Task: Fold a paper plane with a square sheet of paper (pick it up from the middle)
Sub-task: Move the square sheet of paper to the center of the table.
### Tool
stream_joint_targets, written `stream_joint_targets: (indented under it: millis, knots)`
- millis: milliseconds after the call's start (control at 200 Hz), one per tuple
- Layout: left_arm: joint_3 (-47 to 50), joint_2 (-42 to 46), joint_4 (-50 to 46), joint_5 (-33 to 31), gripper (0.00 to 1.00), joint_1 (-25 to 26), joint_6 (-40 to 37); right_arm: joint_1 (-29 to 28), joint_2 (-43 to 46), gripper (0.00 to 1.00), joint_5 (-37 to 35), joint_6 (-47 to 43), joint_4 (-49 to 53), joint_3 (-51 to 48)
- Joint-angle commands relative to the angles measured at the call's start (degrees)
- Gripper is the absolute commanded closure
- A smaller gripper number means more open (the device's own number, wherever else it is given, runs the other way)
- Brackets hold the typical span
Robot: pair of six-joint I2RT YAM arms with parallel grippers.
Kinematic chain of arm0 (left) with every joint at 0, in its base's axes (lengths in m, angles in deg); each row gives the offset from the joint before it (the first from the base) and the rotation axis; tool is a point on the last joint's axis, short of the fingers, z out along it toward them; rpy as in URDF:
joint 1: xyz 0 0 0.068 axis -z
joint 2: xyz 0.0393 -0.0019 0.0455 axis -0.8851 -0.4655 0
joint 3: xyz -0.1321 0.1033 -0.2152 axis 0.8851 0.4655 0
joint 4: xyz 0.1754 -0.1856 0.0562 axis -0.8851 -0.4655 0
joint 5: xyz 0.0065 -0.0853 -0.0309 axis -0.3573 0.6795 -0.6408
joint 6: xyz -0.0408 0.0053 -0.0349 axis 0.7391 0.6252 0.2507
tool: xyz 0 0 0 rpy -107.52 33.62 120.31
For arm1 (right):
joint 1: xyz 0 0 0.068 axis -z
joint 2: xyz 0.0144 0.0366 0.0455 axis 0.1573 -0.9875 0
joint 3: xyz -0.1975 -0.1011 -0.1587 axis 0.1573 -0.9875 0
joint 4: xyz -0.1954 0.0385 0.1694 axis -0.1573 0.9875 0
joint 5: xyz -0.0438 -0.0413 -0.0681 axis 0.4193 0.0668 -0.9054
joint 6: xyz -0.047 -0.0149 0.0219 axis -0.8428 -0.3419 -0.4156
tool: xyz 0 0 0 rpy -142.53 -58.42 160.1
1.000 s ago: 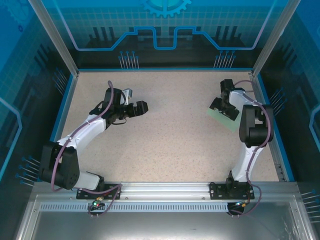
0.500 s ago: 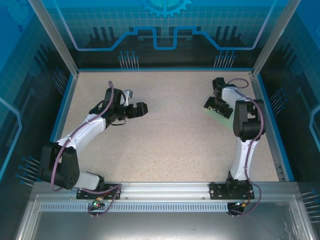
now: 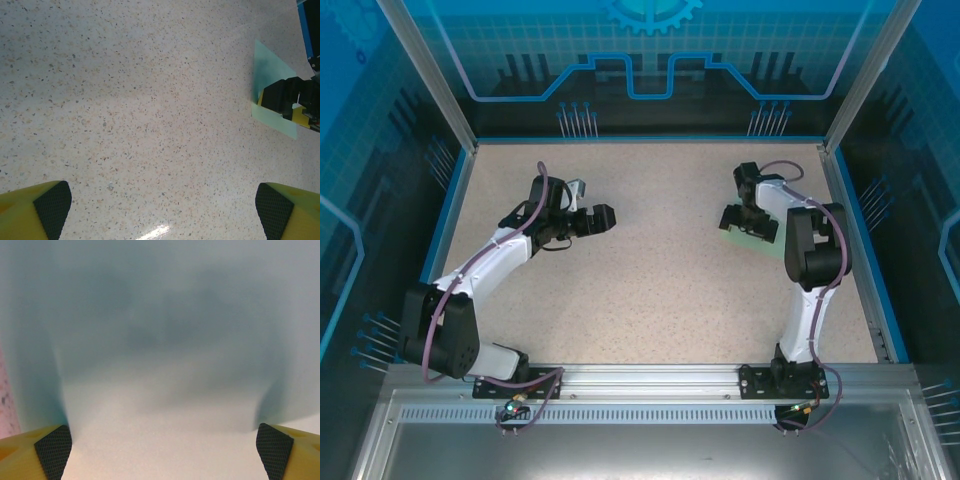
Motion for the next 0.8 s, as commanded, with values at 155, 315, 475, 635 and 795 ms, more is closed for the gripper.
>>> stream_joint_targets:
  millis: [155, 315, 475, 635, 795]
  knots:
    - [1.69, 2.56, -1.56, 0.35, 0.01, 0.41, 0.35, -3.85, 4.15, 0.01, 7.05, -0.60, 0.66, -3.47]
    - [1.87, 4.11, -2.91, 0.04, 0.01, 0.42, -0.47, -7.38, 1.36, 0.01, 10.02, 1.25, -0.72, -3.43]
    - [1.67, 6.13, -4.73, -0.59, 0.01, 0.41, -1.41, -10.70, 4.20, 0.01, 12.15, 3.32, -3.87, -5.35]
    - [1.56, 6.94, -5.34, -0.74, 0.01, 0.43, -1.63, -7.28, 9.27, 0.02, 9.35, 7.05, -4.56, -8.27]
    - [1.22, 6.46, -5.34, -0.36, 0.01, 0.41, -1.04, -2.60, 10.86, 0.01, 3.26, 10.97, -2.73, -8.32]
